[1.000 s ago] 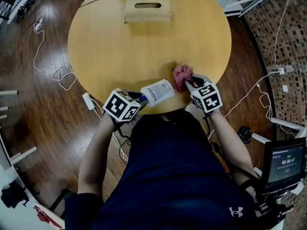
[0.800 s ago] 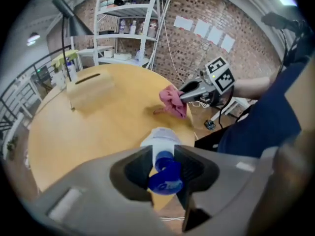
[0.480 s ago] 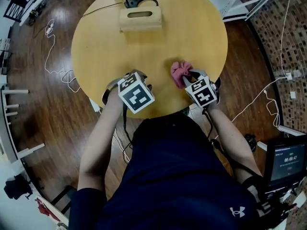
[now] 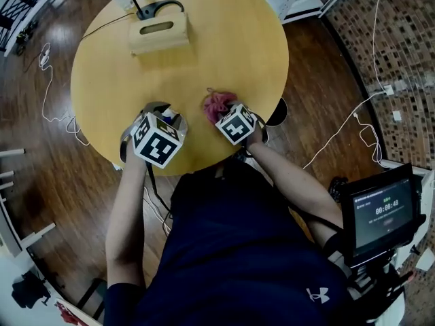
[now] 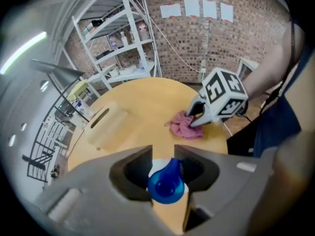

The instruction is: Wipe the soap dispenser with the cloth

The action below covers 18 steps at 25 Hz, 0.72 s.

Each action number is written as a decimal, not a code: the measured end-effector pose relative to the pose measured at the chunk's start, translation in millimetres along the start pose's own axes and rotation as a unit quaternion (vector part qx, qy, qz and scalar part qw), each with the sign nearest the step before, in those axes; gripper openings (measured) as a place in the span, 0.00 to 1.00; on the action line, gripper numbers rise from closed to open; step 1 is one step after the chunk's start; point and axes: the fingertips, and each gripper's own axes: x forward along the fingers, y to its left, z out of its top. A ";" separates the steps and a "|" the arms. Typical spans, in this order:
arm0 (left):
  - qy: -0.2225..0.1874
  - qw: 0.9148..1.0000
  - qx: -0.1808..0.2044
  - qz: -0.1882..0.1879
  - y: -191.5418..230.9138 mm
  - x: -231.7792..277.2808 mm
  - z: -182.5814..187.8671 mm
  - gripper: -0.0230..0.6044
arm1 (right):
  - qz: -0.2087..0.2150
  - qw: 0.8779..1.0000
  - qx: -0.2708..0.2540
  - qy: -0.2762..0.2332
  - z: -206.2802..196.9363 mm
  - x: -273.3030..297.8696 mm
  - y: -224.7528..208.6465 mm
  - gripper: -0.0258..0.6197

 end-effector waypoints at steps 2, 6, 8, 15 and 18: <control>-0.023 1.000 -0.018 0.009 2.4 3.5 7.2 0.25 | 0.001 1.000 0.012 -0.002 -5.1 4.1 2.8 0.24; -0.073 0.996 -0.049 0.003 -0.4 1.3 17.4 0.30 | 0.004 0.999 0.034 -0.039 -3.6 -7.1 1.5 0.37; -0.114 0.990 -0.077 0.014 7.1 -12.6 22.8 0.45 | -0.004 0.995 0.052 -0.083 7.0 -21.6 -0.8 0.42; -0.292 0.938 -0.186 0.025 26.7 -83.7 31.4 0.55 | -0.054 0.972 0.127 -0.192 26.2 -85.7 -19.9 0.49; -0.332 0.918 -0.214 0.018 26.0 -101.7 20.7 0.55 | -0.055 0.960 0.157 -0.225 26.7 -114.2 -23.3 0.50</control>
